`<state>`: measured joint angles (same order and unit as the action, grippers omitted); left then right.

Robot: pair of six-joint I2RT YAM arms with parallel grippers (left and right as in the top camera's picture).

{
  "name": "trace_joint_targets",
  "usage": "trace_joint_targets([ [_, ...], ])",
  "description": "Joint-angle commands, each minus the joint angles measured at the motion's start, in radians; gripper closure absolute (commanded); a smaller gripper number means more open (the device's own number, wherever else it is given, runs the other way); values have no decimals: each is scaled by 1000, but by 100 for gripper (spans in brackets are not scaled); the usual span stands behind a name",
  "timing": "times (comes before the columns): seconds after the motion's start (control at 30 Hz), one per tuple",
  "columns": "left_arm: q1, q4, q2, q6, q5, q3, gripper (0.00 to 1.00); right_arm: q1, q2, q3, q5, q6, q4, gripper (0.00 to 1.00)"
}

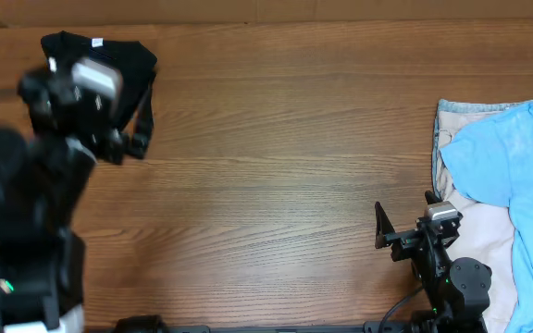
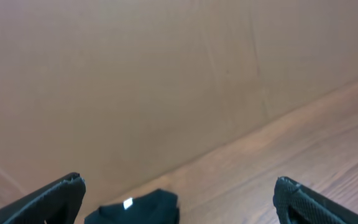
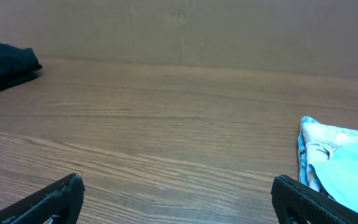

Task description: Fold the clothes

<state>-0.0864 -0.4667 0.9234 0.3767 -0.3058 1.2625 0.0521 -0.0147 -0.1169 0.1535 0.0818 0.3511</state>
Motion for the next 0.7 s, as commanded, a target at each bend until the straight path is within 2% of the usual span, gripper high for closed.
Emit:
trace_joint_targets([
  [0.0, 2, 101, -142, 1, 33, -198, 0, -2, 12, 12, 5, -8, -6, 0],
  [0.3, 2, 288, -497, -43, 100, -646, 0, -2, 12, 12, 5, -8, -6, 0],
  [0.47, 2, 331, -670, -43, 101, -863, 0, -2, 12, 12, 5, -8, -6, 0],
  [0.67, 2, 341, -868, -43, 101, -1032, 0, -2, 12, 12, 5, -8, -6, 0],
])
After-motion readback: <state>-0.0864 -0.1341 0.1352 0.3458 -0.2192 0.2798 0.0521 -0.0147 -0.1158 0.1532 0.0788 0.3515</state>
